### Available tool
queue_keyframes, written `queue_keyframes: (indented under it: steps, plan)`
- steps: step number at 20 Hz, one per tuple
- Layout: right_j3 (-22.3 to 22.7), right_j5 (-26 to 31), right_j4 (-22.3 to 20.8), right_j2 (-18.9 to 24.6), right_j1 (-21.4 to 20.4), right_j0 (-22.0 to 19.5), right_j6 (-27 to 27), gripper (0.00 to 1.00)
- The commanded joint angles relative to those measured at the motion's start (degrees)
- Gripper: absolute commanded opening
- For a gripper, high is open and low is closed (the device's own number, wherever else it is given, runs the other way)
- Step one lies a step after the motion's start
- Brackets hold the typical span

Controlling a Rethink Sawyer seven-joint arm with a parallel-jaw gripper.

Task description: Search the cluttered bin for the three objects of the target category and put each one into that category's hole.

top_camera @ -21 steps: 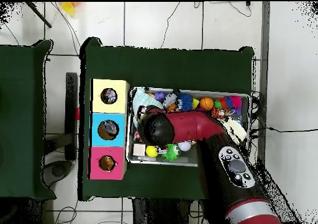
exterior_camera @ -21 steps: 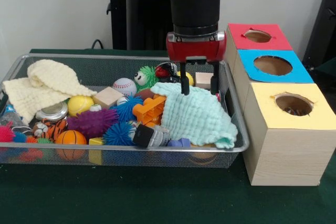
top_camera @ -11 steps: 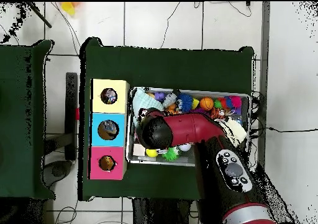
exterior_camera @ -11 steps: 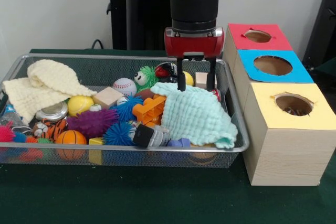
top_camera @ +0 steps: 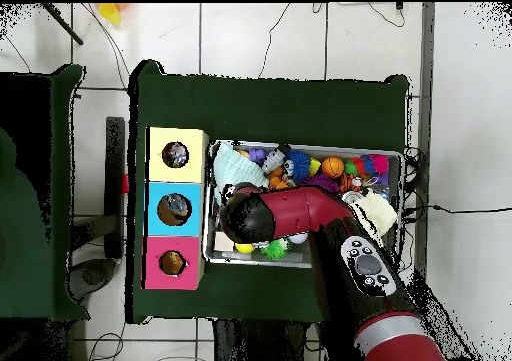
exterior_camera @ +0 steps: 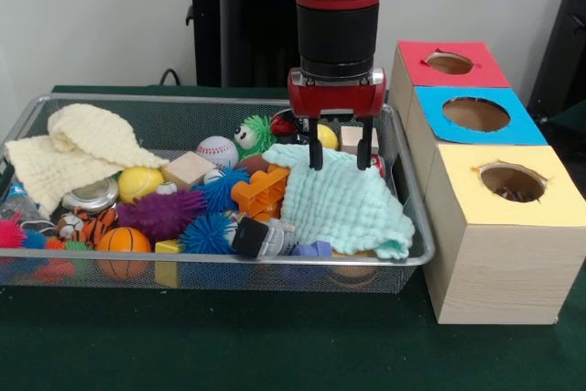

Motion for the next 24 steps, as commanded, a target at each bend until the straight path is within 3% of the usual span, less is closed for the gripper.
queue_keyframes:
  steps: [1, 18, 22, 24]
  plan:
    - [-0.94, -3.68, -4.03, 0.12, 3.32, -1.29, 0.02, 1.0]
    - [-2.19, -2.71, -3.13, 2.29, 7.01, -3.3, -1.08, 1.0]
    - [0.65, 0.39, -2.02, 3.79, 3.36, -5.04, -2.77, 1.0]
    - [3.54, 4.86, -0.09, 5.82, -1.66, -7.32, -5.32, 1.0]
